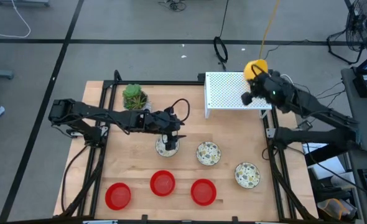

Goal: Pick & Place Mini bowls
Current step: Stack the yellow bowl on the yellow bowls on the shelf

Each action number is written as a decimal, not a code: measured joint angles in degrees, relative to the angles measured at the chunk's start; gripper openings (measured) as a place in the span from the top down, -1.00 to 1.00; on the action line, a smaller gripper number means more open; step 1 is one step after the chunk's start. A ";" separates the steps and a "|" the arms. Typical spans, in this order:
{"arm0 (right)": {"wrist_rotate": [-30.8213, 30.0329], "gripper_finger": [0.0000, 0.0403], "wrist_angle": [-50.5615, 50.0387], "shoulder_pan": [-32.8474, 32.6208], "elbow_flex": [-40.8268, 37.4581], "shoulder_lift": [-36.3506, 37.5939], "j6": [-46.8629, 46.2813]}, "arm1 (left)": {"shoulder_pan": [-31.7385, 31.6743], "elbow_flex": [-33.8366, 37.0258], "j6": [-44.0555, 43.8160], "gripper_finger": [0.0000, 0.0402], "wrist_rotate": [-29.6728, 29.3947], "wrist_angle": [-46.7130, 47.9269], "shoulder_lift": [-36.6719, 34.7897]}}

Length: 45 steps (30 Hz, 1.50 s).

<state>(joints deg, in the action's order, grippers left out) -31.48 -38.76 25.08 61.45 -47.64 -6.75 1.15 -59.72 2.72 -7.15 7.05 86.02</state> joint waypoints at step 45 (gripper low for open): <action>5.22 0.89 -18.67 15.98 6.53 -15.21 -1.54 | -1.89 0.00 0.02 -0.27 -0.05 1.95 0.00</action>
<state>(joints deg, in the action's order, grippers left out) -26.26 -57.43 41.06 67.99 -62.85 -8.29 -0.73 -59.72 2.74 -7.20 9.00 86.02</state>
